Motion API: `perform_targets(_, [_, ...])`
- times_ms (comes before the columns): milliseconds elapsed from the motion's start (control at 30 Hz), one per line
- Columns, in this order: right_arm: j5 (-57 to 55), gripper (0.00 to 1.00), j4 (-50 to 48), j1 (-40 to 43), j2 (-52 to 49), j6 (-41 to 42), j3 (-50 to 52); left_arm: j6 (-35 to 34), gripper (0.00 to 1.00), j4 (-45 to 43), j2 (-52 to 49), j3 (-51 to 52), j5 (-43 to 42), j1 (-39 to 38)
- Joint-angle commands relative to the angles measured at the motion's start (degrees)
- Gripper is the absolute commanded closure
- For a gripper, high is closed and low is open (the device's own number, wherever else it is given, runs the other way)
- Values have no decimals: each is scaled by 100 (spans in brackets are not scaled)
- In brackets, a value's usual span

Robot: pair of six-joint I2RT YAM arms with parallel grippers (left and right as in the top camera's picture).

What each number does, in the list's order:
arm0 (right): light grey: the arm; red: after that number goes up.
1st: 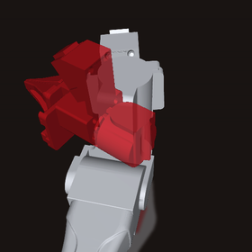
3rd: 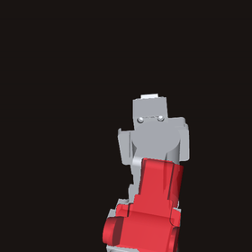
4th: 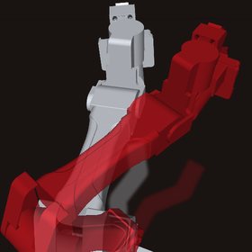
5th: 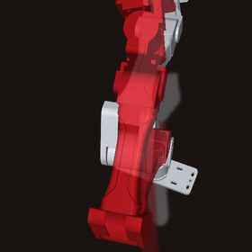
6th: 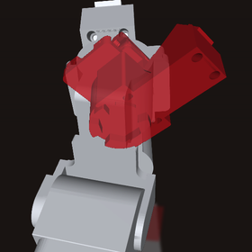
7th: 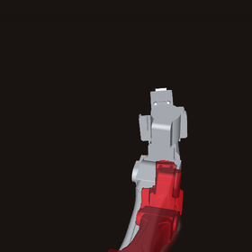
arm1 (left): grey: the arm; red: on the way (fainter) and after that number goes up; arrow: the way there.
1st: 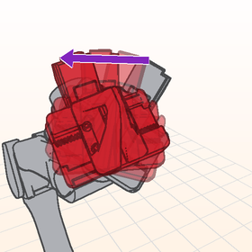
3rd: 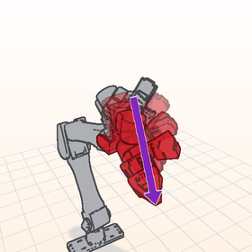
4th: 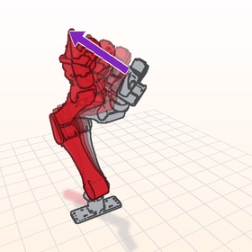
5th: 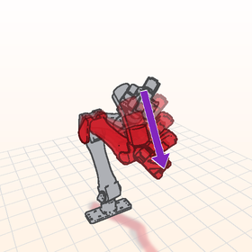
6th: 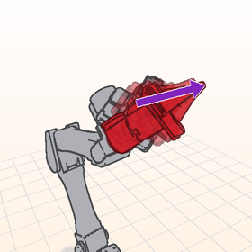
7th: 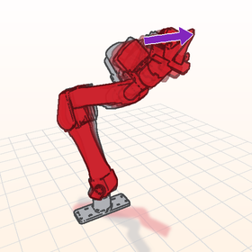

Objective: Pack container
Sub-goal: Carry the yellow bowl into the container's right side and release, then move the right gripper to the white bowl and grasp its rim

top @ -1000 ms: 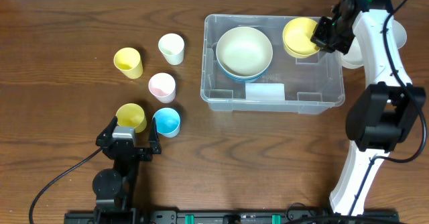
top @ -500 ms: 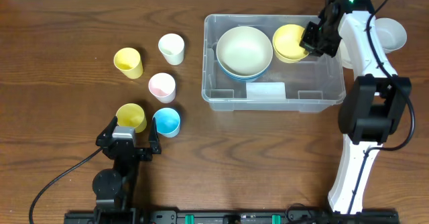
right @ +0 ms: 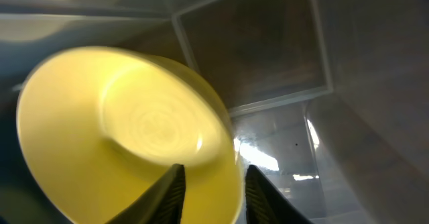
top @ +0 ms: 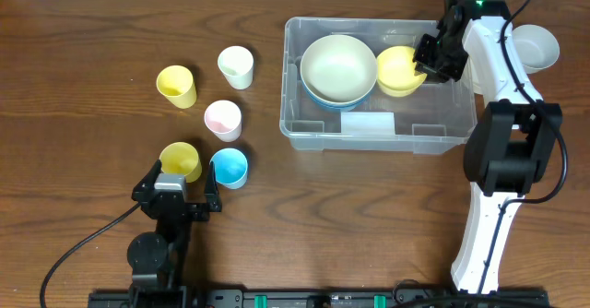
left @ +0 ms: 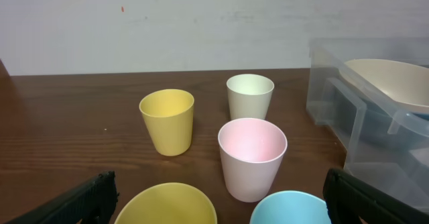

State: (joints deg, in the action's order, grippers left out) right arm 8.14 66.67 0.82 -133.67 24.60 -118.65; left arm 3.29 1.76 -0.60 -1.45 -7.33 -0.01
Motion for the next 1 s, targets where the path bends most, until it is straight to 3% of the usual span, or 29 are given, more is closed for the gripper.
perform_targets(0, [-61, 63, 9, -9, -94, 22, 39, 76, 2, 162, 33, 122, -63, 33])
perform_targets(233, [321, 58, 83, -9, -44, -223, -323, 76, 2, 162, 33, 122, -63, 33])
perform_targets(333, [595, 51, 282, -9, 101, -310, -835, 76, 2, 162, 33, 122, -63, 33])
perform_targets(433, [813, 32, 531, 4, 289, -483, -1519, 76, 2, 162, 33, 122, -61, 33])
perform_targets(500, [844, 15, 756, 22, 446, -597, -2072, 76, 2, 162, 33, 122, -63, 33])
perform_targets(600, [614, 4, 1058, 98, 680, -662, -2675, 76, 2, 162, 33, 122, -63, 33])
perform_targets(833, [-1714, 1, 1589, 575, 1121, 391, -3047, 76, 2, 162, 33, 122, -63, 33])
perform_targets(967, [-1910, 1, 1784, 1080, 1034, 693, -2826, 76, 2, 162, 33, 122, -63, 33])
